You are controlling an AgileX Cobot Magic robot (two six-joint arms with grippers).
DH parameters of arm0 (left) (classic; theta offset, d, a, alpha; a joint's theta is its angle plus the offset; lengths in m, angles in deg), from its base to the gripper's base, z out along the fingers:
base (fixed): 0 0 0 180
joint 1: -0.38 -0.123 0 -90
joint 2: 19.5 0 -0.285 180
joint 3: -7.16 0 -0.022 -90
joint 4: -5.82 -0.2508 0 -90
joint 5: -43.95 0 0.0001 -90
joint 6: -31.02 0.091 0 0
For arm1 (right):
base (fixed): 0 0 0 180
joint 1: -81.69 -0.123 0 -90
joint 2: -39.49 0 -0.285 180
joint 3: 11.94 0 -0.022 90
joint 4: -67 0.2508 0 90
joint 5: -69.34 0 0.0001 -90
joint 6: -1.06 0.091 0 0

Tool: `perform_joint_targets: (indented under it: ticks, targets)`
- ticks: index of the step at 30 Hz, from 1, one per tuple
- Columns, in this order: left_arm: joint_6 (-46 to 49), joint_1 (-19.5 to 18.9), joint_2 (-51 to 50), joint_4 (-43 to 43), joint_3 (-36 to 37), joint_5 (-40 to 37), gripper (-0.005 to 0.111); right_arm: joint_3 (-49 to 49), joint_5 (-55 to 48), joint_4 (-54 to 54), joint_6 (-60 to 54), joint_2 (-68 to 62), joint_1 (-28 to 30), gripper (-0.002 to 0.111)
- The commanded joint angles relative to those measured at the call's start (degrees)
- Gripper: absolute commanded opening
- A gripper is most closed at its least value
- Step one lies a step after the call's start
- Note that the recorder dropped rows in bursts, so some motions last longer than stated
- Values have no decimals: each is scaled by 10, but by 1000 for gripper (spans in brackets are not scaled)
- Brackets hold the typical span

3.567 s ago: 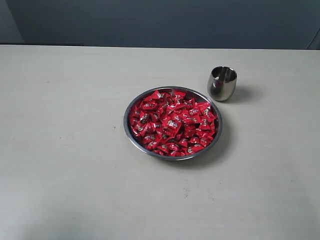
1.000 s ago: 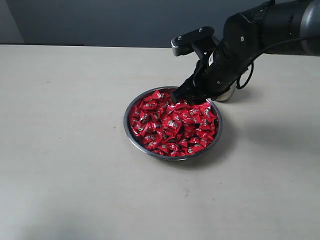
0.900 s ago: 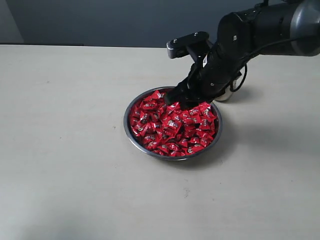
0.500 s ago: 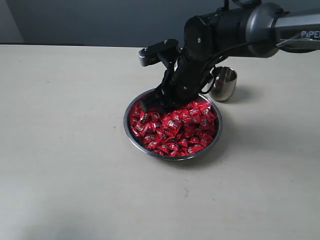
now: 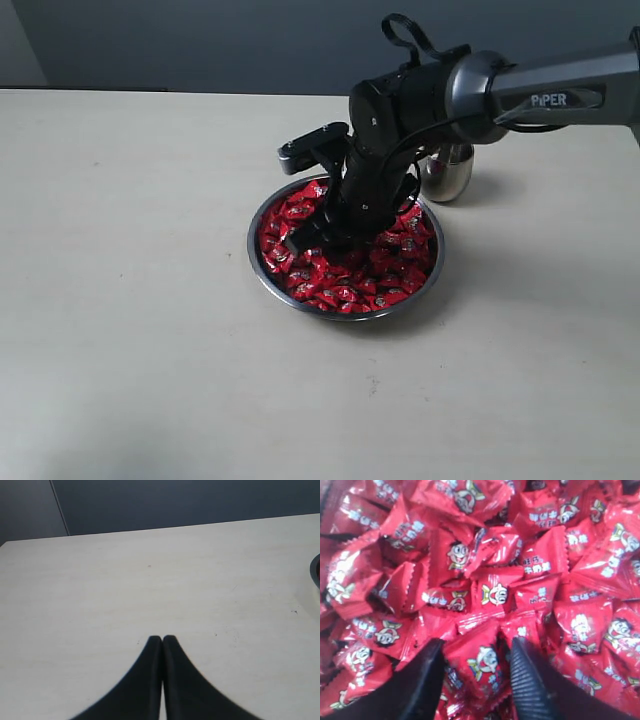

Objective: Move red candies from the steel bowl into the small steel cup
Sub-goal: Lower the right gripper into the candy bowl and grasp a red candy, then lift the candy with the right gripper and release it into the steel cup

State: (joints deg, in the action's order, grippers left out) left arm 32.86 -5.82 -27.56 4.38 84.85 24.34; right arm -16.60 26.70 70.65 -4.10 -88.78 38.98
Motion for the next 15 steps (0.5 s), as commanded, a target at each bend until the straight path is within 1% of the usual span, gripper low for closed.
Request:
perform_joint_targets:
  ticks: [1, 3, 5, 7, 8, 9, 10, 11, 15]
  targets:
    - [-2, 0, 3, -1, -5, 5, 0, -4, 11, -6, -5, 0, -1, 41]
    - [-2, 0, 3, -1, -5, 5, 0, -4, 11, -6, -6, 0, -1, 41]
    - [-2, 0, 3, -1, -5, 5, 0, -4, 10, -7, -6, 0, -1, 37]
    - [-2, 0, 3, -1, -5, 5, 0, -4, 10, -8, -6, 0, -1, 27]
    - [-2, 0, 3, -1, -5, 5, 0, -4, 9, -12, -6, 0, -1, 18]
    - [-2, 0, 3, -1, -5, 5, 0, -4, 9, -18, -6, 0, -1, 13]
    - [-2, 0, 3, -1, -5, 5, 0, -4, 9, -29, -6, 0, -1, 4]
    - [-2, 0, 3, -1, -5, 5, 0, -4, 9, -32, -6, 0, -1, 0]
    - [-2, 0, 3, -1, -5, 5, 0, -5, -2, -32, -6, 3, -1, -1]
